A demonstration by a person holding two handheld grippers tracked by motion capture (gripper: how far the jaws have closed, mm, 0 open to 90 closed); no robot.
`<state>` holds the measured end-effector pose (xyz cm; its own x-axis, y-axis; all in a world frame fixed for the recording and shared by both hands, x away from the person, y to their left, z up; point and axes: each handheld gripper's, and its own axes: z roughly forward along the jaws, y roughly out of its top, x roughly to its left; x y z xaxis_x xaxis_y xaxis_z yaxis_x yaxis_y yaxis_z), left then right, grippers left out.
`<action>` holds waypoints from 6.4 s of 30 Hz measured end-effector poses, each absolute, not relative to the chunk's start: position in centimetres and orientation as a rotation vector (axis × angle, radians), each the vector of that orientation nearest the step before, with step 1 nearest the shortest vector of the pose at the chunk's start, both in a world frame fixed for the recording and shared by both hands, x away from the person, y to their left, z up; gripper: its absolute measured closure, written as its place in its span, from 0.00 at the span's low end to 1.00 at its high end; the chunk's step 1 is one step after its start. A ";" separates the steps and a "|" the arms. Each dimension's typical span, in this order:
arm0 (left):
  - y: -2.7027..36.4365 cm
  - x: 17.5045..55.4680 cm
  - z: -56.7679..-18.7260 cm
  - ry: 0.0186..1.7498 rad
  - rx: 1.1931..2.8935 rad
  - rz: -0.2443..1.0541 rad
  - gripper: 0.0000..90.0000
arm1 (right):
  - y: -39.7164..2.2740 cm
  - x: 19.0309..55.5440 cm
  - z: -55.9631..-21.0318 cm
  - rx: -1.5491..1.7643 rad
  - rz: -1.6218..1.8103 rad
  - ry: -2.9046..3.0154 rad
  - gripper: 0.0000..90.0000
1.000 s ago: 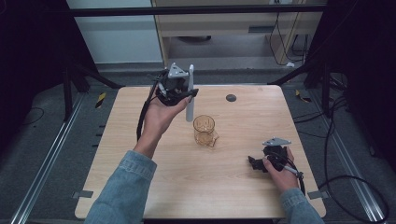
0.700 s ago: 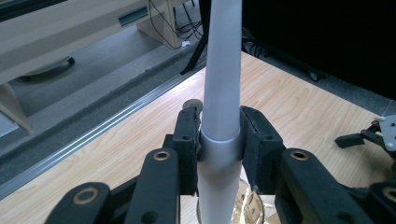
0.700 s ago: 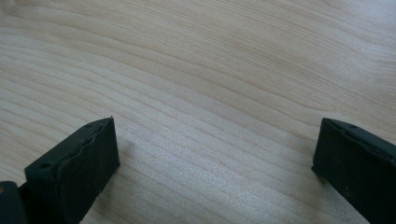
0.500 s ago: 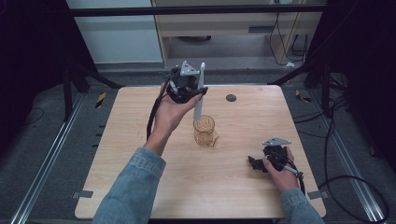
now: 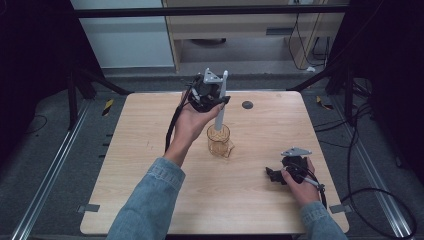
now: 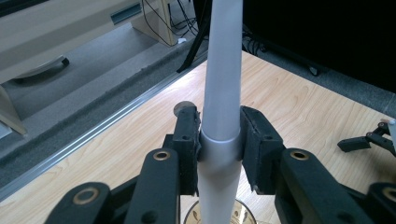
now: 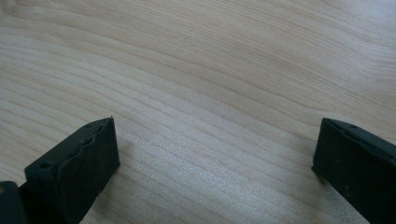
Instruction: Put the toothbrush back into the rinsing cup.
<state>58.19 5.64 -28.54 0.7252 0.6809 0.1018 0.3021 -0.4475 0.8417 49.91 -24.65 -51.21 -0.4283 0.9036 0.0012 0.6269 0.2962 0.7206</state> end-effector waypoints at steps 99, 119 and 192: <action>5.3 61.2 -38.5 0.895 2.120 0.414 0.76 | -24.7 49.9 -51.2 1.369 0.924 2.164 0.00; 5.0 61.7 -38.7 0.909 2.114 0.410 0.75 | -24.6 49.9 -51.2 1.372 0.926 2.163 0.00; 5.9 58.0 -36.7 0.728 2.102 0.515 0.07 | -24.6 49.9 -51.2 1.372 0.926 2.163 0.00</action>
<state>57.98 5.91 -36.71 0.7478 0.6561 0.1019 0.3146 -0.4853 0.8158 49.92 -24.64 -51.21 -0.4285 0.9035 0.0056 0.6277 0.2932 0.7211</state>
